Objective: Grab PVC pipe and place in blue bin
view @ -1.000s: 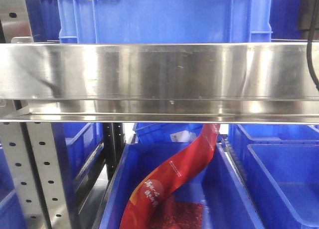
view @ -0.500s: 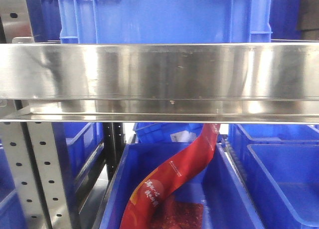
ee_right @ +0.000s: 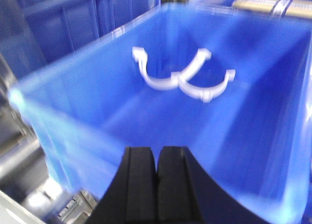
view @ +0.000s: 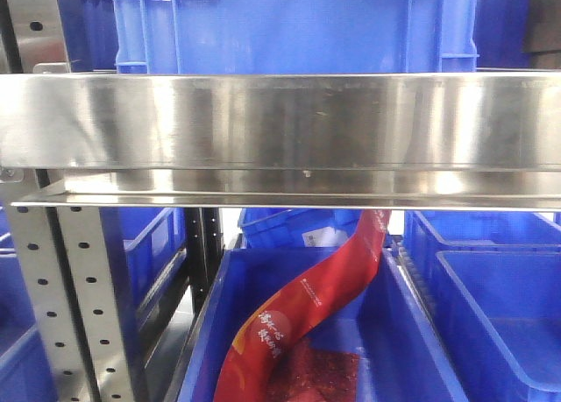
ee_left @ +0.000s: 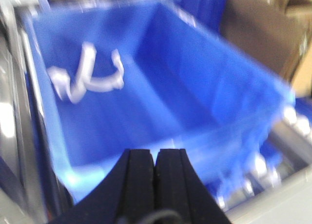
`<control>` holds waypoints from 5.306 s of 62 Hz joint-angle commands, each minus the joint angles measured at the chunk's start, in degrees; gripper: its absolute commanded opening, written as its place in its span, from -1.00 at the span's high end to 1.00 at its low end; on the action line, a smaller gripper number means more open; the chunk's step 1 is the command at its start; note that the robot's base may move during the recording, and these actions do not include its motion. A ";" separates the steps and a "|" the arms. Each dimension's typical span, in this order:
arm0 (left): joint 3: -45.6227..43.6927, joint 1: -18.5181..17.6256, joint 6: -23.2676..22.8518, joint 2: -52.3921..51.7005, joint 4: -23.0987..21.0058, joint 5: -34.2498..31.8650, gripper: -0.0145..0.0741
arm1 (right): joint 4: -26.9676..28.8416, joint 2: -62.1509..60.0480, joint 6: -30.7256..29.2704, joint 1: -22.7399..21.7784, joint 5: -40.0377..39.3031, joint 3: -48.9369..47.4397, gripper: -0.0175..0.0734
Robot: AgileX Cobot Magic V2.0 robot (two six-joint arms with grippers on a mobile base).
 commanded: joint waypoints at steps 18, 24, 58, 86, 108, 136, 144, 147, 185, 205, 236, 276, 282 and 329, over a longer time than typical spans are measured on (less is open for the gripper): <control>31.95 -0.61 0.11 -10.51 -4.29 -27.01 0.92 | -0.54 -13.46 -0.15 -0.07 -16.58 25.73 0.99; 40.67 -0.61 0.11 -14.54 -5.10 -33.87 0.92 | -0.54 -17.24 -0.15 -0.07 -19.83 32.21 0.99; 54.84 -0.49 0.11 -30.91 -6.67 -58.66 0.92 | -0.54 -25.71 -0.15 -0.07 -43.94 41.26 0.99; 54.84 -0.42 0.11 -41.78 2.07 -42.33 0.92 | -0.54 -33.07 -0.15 -0.07 -32.36 41.26 0.99; 54.84 -0.42 0.11 -42.52 2.54 -39.36 0.92 | -0.54 -34.64 -0.15 -0.07 -25.78 41.26 0.99; 54.84 -0.42 0.11 -42.52 2.54 -39.45 0.92 | -0.54 -34.64 -0.15 -0.07 -25.78 41.26 0.99; 54.84 -0.42 0.11 -42.52 2.54 -39.45 0.92 | -0.54 -34.64 -0.15 -0.07 -25.78 41.26 0.99; 54.84 -0.42 0.11 -42.52 2.54 -39.45 0.92 | -0.54 -34.64 -0.15 -0.07 -25.78 41.26 0.99; 54.84 -0.42 0.11 -42.52 2.54 -39.45 0.92 | -2.45 -51.53 -10.53 -12.76 -30.40 55.85 0.99; 54.84 -0.42 0.11 -42.52 2.54 -39.45 0.92 | -1.94 -65.95 -10.53 -24.02 -34.36 72.04 0.99; 54.84 -0.42 0.11 -42.52 2.54 -39.90 0.92 | -0.28 -71.69 -8.42 -24.78 -34.60 79.98 0.99; 54.84 -0.42 0.11 -42.52 2.54 -39.90 0.92 | -0.28 -71.69 -8.42 -24.78 -34.60 79.98 0.99; 54.84 -0.42 0.11 -42.52 2.54 -39.90 0.92 | -0.28 -71.69 -8.42 -24.78 -34.60 79.98 0.99; 55.26 -0.24 0.11 -43.30 7.91 -39.91 0.92 | -0.28 -71.69 -8.42 -24.78 -34.60 79.98 0.99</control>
